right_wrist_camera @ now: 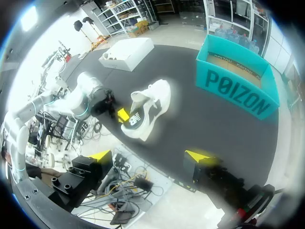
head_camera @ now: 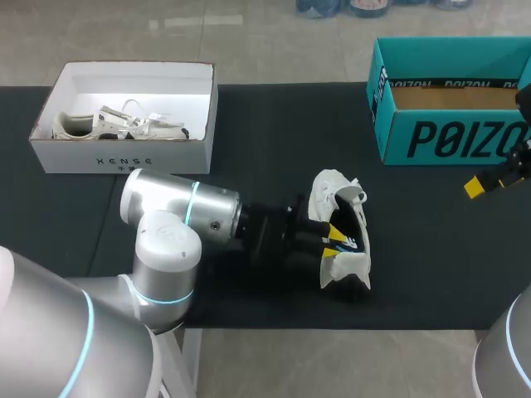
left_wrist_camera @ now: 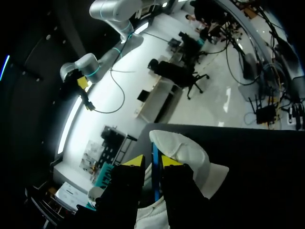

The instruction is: Take the shoe out of the shoebox, open the shoe tongue, remove and reinsert the insole, then place the shoe into the shoebox

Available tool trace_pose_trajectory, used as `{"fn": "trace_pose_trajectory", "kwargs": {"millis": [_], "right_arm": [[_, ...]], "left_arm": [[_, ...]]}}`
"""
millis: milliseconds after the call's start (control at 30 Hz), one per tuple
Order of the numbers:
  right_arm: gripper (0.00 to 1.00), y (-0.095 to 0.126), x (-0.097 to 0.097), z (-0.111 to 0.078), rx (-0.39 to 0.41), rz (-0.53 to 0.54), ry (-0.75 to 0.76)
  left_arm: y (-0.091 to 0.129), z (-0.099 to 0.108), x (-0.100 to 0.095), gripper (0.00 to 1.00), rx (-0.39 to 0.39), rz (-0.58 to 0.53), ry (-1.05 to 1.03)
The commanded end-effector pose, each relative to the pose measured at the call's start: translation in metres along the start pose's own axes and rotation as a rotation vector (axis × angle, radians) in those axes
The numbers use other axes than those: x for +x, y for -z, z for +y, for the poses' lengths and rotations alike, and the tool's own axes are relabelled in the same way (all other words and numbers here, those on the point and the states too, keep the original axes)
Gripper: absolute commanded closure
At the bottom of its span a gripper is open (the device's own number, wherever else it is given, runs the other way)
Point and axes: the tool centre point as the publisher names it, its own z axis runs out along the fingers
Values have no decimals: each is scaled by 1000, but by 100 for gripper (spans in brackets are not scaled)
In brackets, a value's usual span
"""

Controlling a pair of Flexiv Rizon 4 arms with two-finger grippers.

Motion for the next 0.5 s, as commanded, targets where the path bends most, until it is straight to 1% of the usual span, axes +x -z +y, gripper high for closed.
{"fn": "trace_pose_trajectory", "kwargs": {"millis": [33,200,400,500], "right_arm": [[0,-1,0,0,2,-1,-1],[0,-1,0,0,2,-1,-1],[0,-1,0,0,2,-1,-1],[0,-1,0,0,2,-1,-1]], "left_arm": [[-3,7,-4,99,3,3,-6],[-3,8,-6,100,5,5,-11],[-14,9,-5,100,36,11,-11],[-16,15,-3,100,44,23,-15]]}}
